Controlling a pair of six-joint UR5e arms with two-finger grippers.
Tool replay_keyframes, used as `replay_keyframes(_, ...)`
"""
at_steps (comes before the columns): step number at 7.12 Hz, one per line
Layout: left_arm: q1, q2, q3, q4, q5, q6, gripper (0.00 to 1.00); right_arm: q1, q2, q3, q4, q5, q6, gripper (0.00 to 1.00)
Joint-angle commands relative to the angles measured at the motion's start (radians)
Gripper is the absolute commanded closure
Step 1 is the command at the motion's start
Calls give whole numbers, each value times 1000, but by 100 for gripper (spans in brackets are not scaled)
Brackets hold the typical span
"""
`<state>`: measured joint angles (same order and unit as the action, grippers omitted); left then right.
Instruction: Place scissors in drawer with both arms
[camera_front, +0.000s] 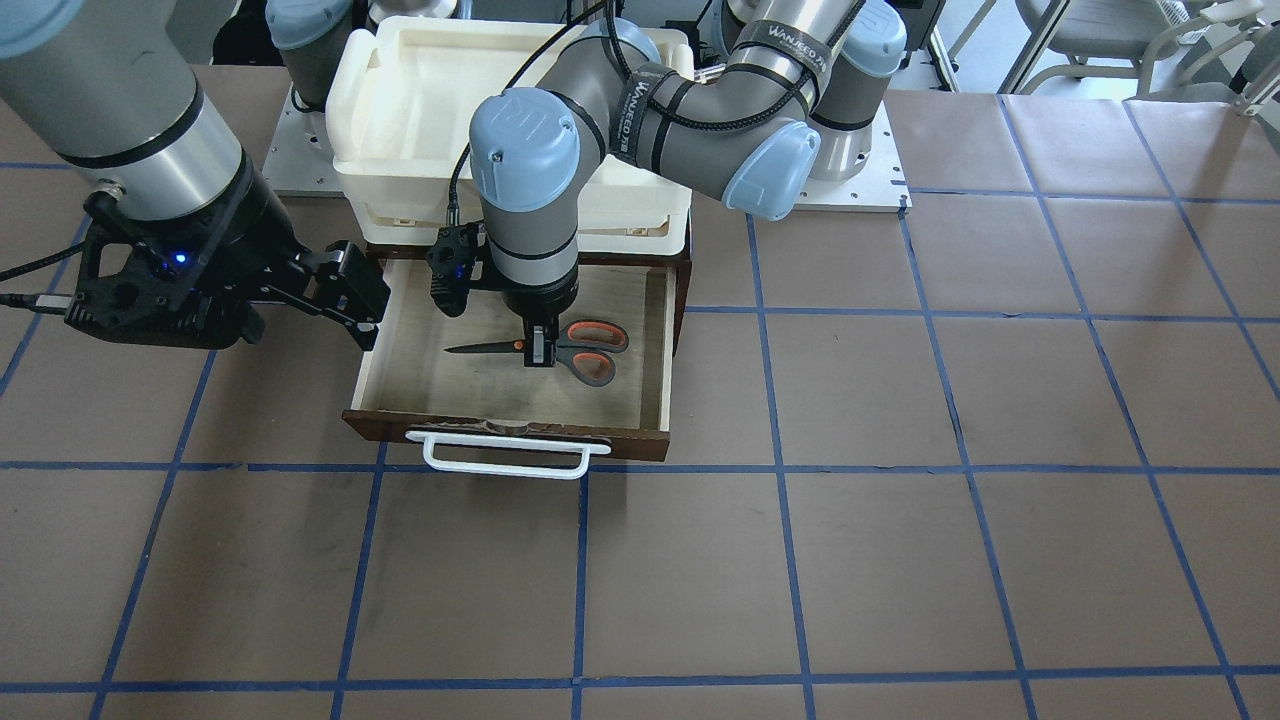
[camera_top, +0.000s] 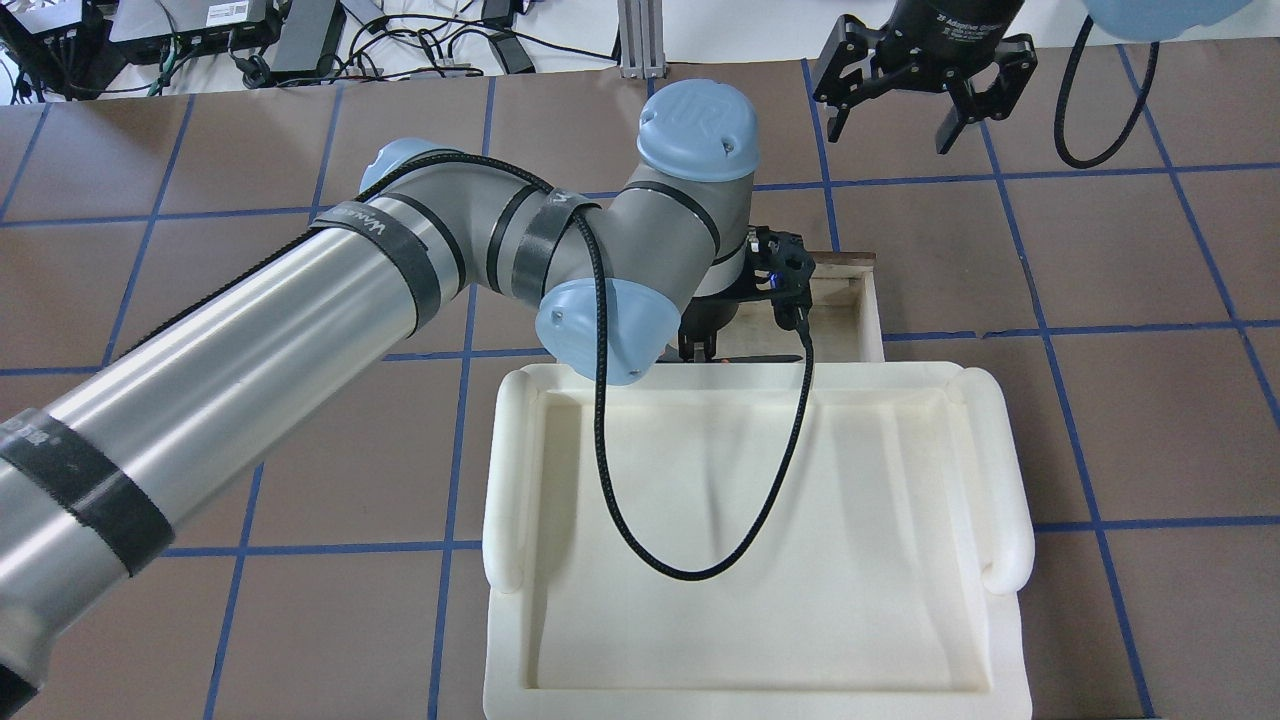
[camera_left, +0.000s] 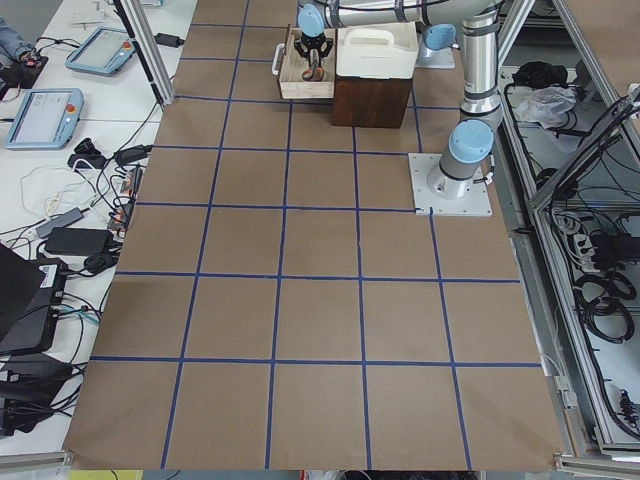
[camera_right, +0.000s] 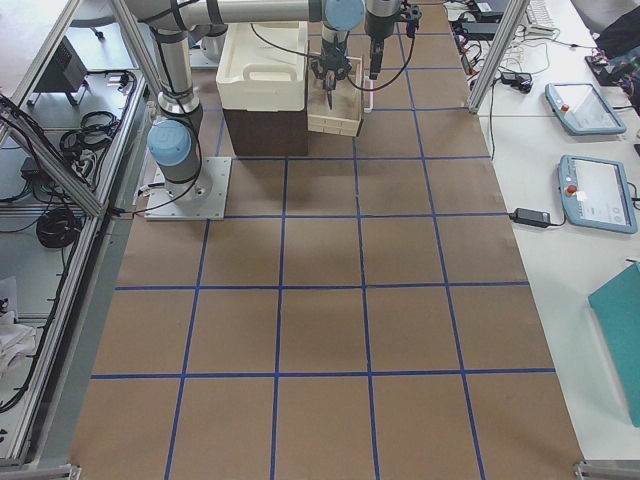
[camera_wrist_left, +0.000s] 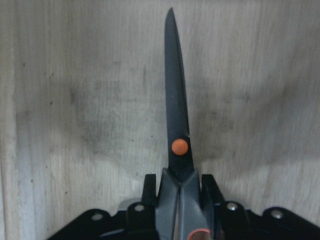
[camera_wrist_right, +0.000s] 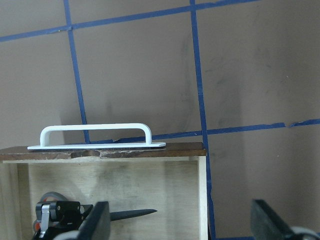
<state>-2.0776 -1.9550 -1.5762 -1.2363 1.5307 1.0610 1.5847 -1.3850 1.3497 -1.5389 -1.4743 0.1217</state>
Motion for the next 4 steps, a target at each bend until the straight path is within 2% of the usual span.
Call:
replay_keyframes(1,-9,-1,-1,4,2,1,66,0,-3,0,25,-27,-2,0)
replay_keyframes(2,-9,1,-1,4,3,-1,43,0,-3,0,25,-70,-2,0)
replay_keyframes(3,-10,1,-1,4,5,-1,41,0,-5,0,25,-63,-2,0)
replay_keyframes(4,-10,1,-1,4,5,-1,23,0,-3,0,25,-64,-2,0)
